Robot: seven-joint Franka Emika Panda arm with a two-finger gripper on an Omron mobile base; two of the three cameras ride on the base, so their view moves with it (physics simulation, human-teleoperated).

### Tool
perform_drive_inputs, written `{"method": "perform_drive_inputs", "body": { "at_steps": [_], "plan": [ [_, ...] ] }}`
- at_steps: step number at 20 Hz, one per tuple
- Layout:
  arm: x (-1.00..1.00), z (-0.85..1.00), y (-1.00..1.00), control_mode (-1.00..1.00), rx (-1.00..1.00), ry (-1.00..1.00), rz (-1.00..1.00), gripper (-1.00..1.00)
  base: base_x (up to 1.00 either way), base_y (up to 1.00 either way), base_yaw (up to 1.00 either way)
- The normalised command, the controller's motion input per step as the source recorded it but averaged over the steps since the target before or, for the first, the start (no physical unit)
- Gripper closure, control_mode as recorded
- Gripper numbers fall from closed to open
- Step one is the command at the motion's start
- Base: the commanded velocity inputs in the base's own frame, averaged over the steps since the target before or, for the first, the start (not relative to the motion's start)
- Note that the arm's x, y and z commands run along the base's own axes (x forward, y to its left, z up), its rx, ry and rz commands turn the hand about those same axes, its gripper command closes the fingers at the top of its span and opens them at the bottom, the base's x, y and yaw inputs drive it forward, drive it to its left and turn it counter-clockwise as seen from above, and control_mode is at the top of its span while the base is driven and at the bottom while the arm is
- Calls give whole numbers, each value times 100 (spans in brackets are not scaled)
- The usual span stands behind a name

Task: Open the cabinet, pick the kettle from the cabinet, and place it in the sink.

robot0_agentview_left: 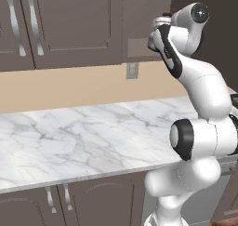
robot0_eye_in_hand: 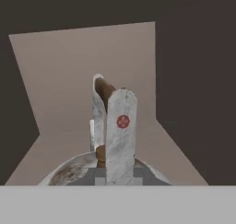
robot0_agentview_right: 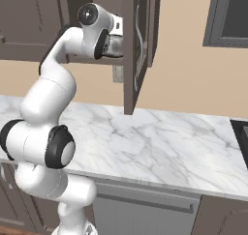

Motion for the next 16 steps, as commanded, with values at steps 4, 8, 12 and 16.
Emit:
{"method": "perform_drive_inputs", "body": {
  "at_steps": [4, 8, 12, 16],
  "plan": [
    [-65, 11, -1, -100, 6, 0, -1, 100, 0, 0, 0],
    [-63, 17, 1, -100, 4, 0, 0, 100, 0, 0, 0],
    [-63, 10, 1, -100, 0, 0, 0, 100, 0, 0, 0],
    [-63, -2, 0, -100, 0, 0, 0, 100, 0, 0, 0]
  ]
}}
